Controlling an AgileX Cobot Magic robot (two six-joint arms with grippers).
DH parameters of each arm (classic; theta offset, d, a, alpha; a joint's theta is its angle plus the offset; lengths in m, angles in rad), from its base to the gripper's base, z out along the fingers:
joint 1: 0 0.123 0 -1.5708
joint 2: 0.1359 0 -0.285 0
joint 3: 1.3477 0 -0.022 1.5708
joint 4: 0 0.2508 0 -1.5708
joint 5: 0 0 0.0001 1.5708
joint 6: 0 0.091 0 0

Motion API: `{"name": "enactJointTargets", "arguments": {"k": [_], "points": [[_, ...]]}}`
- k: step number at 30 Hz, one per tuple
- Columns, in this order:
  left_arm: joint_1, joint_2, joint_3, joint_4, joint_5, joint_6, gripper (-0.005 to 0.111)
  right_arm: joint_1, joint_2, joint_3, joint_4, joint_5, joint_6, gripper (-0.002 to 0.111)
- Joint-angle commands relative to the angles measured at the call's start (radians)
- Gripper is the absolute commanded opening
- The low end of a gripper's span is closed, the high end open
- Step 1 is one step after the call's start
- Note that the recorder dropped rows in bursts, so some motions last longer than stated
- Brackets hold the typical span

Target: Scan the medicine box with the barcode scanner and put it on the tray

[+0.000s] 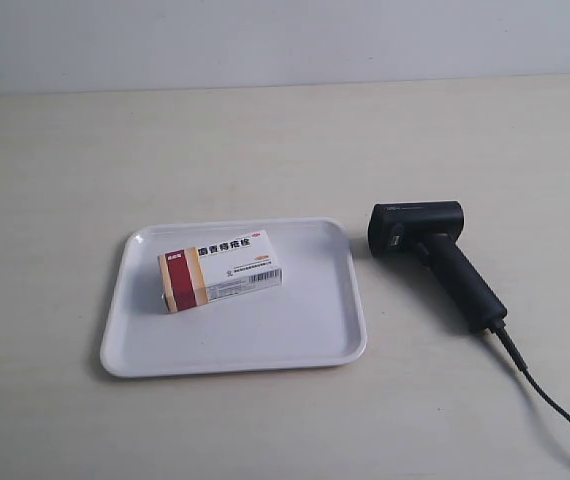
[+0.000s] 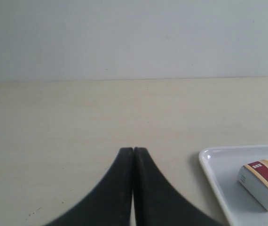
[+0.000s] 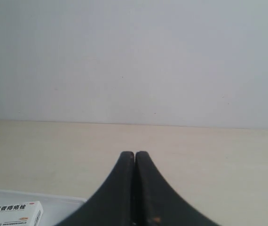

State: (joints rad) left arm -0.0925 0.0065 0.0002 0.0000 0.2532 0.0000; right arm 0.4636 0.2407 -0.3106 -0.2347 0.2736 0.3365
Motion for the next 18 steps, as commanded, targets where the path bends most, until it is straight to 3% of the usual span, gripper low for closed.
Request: {"name": "enactJointTargets", "arguments": {"k": [1, 6, 14, 18], "points": [[0.004, -0.006, 0.0, 0.0, 0.002, 0.0, 0.003, 0.002, -0.006, 0.005, -0.001, -0.007, 0.004, 0.0], [0.004, -0.006, 0.0, 0.0, 0.002, 0.0, 0.003, 0.002, -0.014, 0.015, -0.001, -0.009, 0.004, 0.0], [0.004, -0.006, 0.0, 0.0, 0.002, 0.0, 0.003, 0.002, -0.152, 0.284, 0.235, -0.14, -0.005, 0.0], [0.004, -0.006, 0.0, 0.0, 0.002, 0.0, 0.003, 0.002, -0.217, 0.311, 0.266, -0.138, -0.093, 0.0]]}}
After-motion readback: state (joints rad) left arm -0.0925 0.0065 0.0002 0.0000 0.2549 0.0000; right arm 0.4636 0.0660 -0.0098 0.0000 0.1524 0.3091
